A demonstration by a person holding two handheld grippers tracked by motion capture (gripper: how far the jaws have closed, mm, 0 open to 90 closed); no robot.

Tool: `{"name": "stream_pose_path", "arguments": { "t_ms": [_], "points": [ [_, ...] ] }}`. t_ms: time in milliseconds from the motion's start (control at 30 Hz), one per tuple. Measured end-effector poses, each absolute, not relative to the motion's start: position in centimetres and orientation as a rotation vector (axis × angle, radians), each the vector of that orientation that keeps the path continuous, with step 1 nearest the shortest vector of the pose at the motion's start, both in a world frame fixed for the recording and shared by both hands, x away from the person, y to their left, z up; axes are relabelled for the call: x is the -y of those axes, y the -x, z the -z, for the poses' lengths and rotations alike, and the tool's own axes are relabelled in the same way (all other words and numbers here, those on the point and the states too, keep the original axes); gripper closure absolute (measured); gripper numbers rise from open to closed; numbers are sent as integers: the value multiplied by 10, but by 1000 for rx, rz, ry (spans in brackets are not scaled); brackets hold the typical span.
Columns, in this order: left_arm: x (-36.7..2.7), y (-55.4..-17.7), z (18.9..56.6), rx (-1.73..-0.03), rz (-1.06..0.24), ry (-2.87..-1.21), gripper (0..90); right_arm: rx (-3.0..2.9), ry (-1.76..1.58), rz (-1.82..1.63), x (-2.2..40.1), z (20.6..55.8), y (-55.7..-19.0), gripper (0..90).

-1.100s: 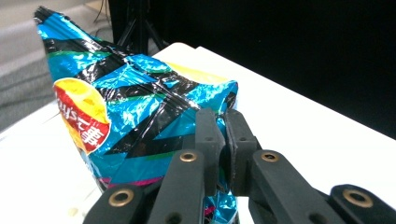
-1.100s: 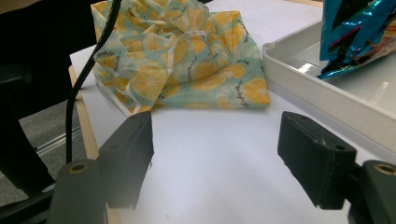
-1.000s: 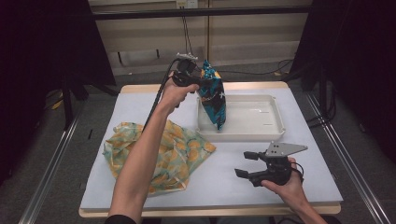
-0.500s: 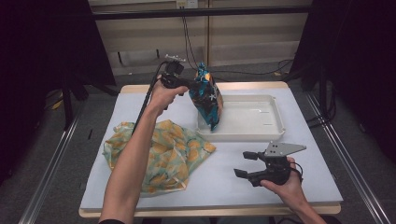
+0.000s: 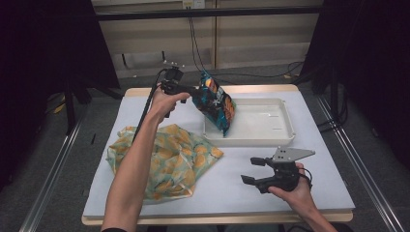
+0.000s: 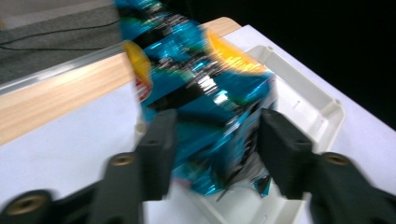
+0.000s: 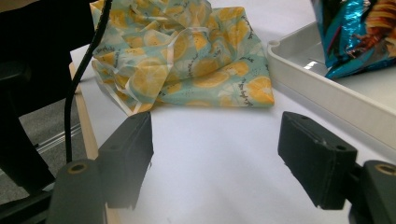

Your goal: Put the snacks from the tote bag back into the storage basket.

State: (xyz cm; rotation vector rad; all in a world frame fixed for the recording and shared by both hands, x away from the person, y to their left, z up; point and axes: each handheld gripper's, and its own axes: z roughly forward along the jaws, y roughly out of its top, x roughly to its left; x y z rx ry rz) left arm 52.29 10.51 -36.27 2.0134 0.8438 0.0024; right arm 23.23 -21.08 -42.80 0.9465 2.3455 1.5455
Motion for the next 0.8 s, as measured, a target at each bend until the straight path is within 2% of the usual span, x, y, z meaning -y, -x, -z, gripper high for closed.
{"name": "stream_pose_path", "arguments": {
  "t_ms": [100,167,300,400,700,800],
  "points": [
    [-101,-524,365,-866,5,-2002,343,-2345,-945,-1543,211,428,-233,257],
    [-99,-526,366,-888,6,-1992,247,-2345,-948,-1544,211,428,-233,256],
    [-98,-531,371,-967,-15,-1991,154,-2346,-948,-1548,211,428,-232,256],
    [-100,-537,375,-1032,15,-1971,115,-2348,-946,-1546,212,429,-232,256],
    [-90,-539,385,-1075,26,-1995,94,-2347,-941,-1538,212,428,-231,257],
    [-87,-541,391,-1082,54,-2019,137,-2348,-940,-1533,211,429,-231,257]
  ]
}}
